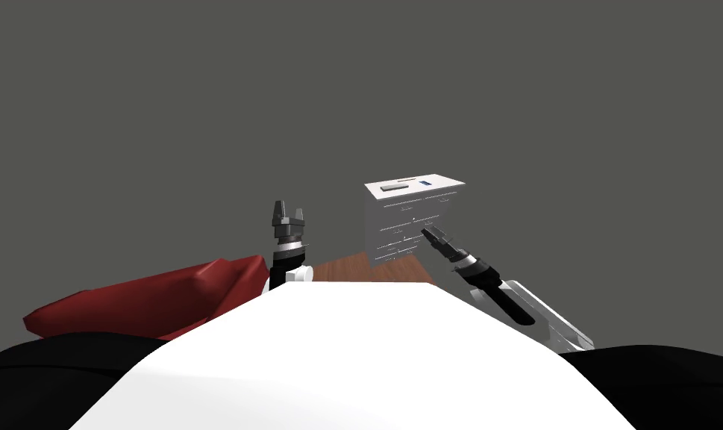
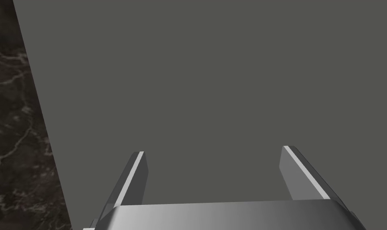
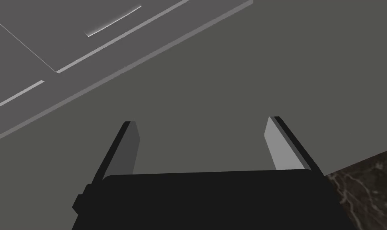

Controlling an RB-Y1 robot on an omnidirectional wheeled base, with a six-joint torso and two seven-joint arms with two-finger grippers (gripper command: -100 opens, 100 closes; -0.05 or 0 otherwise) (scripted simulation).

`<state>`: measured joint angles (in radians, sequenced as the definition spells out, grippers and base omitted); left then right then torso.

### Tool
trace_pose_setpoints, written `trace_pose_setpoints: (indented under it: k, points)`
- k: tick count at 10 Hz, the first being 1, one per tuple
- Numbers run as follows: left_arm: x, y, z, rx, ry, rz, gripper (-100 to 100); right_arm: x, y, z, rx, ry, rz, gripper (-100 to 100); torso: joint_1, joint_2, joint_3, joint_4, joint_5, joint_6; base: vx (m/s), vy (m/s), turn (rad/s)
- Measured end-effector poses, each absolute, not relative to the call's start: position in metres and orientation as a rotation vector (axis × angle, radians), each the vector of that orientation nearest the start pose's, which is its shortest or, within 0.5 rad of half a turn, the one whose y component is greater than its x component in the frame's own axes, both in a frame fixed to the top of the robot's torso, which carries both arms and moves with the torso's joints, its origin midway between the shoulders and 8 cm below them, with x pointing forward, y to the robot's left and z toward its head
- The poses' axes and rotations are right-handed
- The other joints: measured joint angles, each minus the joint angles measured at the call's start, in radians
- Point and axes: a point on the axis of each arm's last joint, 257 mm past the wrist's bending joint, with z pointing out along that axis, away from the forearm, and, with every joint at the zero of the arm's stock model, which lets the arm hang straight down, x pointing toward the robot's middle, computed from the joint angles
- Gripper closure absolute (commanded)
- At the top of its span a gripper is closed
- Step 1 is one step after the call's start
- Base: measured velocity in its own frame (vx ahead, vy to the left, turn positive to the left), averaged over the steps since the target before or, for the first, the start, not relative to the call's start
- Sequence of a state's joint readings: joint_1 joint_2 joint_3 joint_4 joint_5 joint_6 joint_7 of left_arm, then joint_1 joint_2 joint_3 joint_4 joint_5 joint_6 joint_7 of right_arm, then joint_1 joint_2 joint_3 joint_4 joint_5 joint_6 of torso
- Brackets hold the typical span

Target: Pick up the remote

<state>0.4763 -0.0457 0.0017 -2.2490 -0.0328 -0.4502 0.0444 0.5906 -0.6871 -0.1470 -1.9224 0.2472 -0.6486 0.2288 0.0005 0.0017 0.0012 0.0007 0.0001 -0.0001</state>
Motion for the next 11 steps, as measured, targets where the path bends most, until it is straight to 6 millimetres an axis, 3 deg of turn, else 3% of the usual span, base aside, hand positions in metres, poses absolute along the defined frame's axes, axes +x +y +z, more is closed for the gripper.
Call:
trace_pose_setpoints:
  k: [5, 11]
  points:
    - [0.36, 0.281, 0.009, -0.737, 0.619, -1.315, 0, 0.343, -0.355, -0.162, -0.209, 1.561, 0.571, -100, 0.0, 0.0, 0.0, 0.0, 0.0, 0.0, -0.024, 0.011, 0.04]
    - [0.36, 0.281, 0.009, -0.737, 0.619, -1.315, 0, 0.328, -0.4, -0.184, -0.4, 1.705, 0.457, -100, 0.001, -0.001, -0.001, 0.0, 0.0, 0.0, -0.016, 0.018, 0.058]
